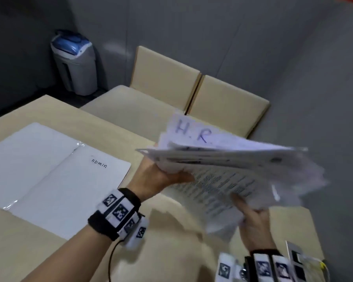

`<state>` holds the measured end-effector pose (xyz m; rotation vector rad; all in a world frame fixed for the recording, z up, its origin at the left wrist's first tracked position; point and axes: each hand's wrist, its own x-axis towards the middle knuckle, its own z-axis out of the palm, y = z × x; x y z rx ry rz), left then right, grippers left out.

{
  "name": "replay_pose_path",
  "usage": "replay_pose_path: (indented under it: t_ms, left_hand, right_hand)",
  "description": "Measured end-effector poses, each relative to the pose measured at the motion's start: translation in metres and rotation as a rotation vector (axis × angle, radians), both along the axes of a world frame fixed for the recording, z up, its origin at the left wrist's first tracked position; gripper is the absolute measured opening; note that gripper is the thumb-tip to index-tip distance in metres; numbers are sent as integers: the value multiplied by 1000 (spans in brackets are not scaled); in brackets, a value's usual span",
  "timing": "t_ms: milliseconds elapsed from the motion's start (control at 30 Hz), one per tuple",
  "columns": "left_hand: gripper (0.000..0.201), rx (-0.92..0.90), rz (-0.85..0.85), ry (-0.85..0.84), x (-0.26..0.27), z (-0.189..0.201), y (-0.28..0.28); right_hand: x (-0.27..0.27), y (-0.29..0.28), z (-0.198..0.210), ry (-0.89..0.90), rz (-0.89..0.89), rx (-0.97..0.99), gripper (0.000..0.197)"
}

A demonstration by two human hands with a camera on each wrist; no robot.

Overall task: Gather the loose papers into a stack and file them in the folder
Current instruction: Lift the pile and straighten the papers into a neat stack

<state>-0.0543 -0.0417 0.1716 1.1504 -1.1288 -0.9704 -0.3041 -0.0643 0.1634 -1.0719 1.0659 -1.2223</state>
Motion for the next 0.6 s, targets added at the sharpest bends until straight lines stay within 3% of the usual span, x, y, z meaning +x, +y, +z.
replay_pose_path:
  t_ms: [100, 200, 300, 467, 533, 600]
  left_hand:
    - [72, 98, 37, 71, -15, -36, -10]
    - [68, 149, 73, 128, -13, -61, -11]
    - [58, 161, 77, 166, -6, -67, -13]
    - [74, 173, 50, 212, 2, -65, -22]
    - [69, 200, 6, 184, -3, -66, -27]
    - [50, 203, -4, 163, -11, -63, -31]
  right_hand:
    - [17, 4, -34, 120, -46, 89, 49]
    - [20, 10, -46, 78, -78, 167, 48]
    - [12, 8, -41, 31, -53, 136, 34]
    - [3, -2, -33, 15, 16, 122, 53]
    - [8, -4, -33, 11, 28, 150, 46]
    - [11, -6, -37, 42, -2, 147, 37]
